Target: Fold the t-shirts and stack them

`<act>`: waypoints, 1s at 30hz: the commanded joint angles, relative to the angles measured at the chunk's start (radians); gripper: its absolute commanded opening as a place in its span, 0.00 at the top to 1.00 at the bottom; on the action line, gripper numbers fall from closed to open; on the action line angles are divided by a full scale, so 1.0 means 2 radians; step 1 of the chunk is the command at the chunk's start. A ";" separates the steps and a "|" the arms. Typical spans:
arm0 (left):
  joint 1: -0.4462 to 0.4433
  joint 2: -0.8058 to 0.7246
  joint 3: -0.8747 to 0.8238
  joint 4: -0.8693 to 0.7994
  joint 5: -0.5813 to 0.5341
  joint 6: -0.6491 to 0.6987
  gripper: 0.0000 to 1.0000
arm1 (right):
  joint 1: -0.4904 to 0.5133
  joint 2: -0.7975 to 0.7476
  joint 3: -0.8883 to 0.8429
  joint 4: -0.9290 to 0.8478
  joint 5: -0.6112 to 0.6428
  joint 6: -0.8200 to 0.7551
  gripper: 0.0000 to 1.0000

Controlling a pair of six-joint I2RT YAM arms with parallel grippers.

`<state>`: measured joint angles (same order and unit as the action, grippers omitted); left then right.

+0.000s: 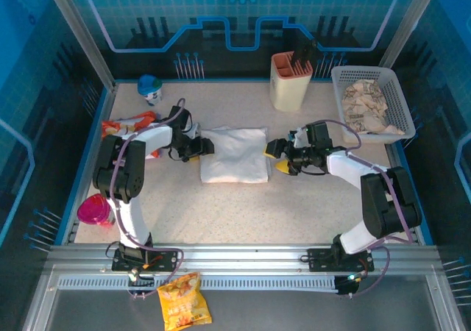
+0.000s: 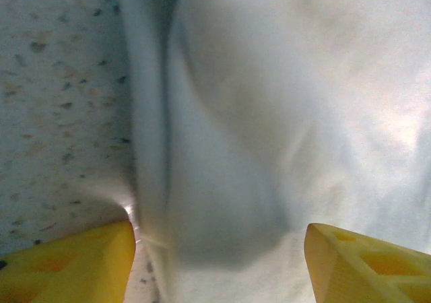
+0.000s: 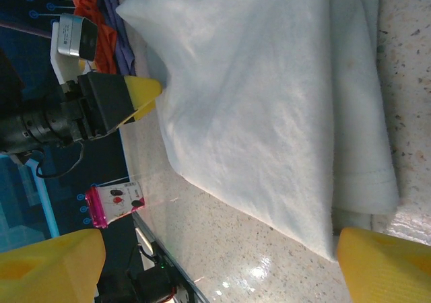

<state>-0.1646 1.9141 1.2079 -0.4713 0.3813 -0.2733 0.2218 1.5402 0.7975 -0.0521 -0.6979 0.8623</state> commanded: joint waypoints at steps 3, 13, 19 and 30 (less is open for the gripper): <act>-0.009 0.021 0.035 -0.036 0.014 0.029 0.35 | -0.010 -0.018 -0.011 -0.002 -0.016 -0.008 0.10; -0.009 0.053 0.050 -0.051 0.014 0.031 0.43 | -0.016 -0.019 -0.026 0.011 -0.026 -0.001 0.10; -0.009 0.060 0.050 -0.047 0.000 0.021 0.63 | -0.026 -0.029 -0.031 0.012 -0.033 0.002 0.11; -0.009 0.019 0.087 -0.102 -0.095 0.018 1.00 | -0.062 -0.062 -0.045 -0.004 -0.054 -0.014 0.11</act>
<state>-0.1844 1.9999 1.3426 -0.5987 0.2905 -0.2363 0.1169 1.4403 0.7235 -0.0372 -0.7692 0.8589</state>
